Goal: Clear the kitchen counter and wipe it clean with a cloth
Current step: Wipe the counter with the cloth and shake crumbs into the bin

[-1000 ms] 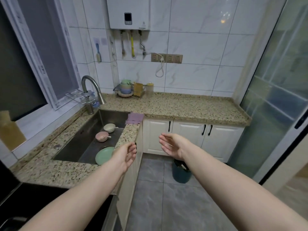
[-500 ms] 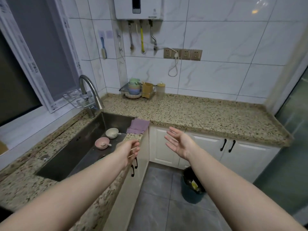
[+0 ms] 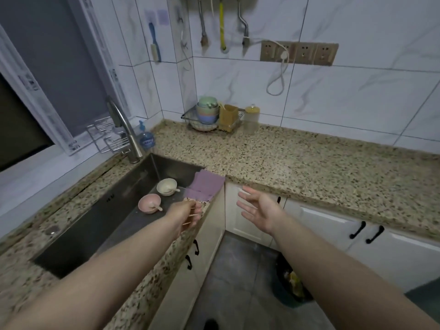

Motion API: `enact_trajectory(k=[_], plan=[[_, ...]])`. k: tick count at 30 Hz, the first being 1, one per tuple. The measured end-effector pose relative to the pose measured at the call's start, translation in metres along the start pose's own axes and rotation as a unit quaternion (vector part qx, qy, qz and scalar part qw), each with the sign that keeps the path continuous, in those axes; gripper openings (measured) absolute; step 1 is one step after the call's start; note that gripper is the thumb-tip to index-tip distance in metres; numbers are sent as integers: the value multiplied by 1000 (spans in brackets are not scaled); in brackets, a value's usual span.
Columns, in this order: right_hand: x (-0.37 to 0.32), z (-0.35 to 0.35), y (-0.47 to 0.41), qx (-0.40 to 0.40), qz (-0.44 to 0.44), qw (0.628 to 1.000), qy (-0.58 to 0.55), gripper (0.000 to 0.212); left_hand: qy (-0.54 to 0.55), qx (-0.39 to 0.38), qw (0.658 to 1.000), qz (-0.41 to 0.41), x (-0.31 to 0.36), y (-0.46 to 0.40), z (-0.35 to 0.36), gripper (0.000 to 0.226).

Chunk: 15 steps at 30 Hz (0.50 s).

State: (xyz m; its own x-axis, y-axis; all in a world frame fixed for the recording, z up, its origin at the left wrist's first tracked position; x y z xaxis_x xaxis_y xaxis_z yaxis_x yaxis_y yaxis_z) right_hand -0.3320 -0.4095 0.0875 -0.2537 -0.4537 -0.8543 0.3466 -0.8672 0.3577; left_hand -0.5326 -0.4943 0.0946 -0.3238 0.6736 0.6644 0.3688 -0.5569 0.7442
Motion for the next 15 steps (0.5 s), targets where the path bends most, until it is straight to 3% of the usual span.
enact_trajectory(k=[5, 9, 12, 15], plan=[[-7, -10, -63, 50, 53, 997, -33, 28, -36, 17, 999, -16, 31, -83, 20, 20], [-15, -9, -123, 119, 101, 987, -35, 26, -137, 19, 989, 47, 64, -154, 46, 4], [-19, -12, -161, 149, 127, 980, -21, 26, -231, 37, 968, 92, 81, -200, 61, 24], [-20, -15, -187, 147, 128, 980, -35, 26, -393, 75, 906, 136, 89, -242, 72, 52]])
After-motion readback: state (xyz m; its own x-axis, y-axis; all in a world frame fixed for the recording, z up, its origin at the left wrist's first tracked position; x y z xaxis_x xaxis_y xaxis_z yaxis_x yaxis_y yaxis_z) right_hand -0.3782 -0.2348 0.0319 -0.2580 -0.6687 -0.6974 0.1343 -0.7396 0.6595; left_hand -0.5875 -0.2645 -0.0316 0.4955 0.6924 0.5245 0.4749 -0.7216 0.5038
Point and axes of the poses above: each hand's wrist, its own y-axis away from the middle knuckle, its own z-axis out of the palm, x = y × z, the point moved 1 cm from there along -y, towards the middle knuckle, and after that the axes turned 13 degrees about -z, right-handed, at the moved point
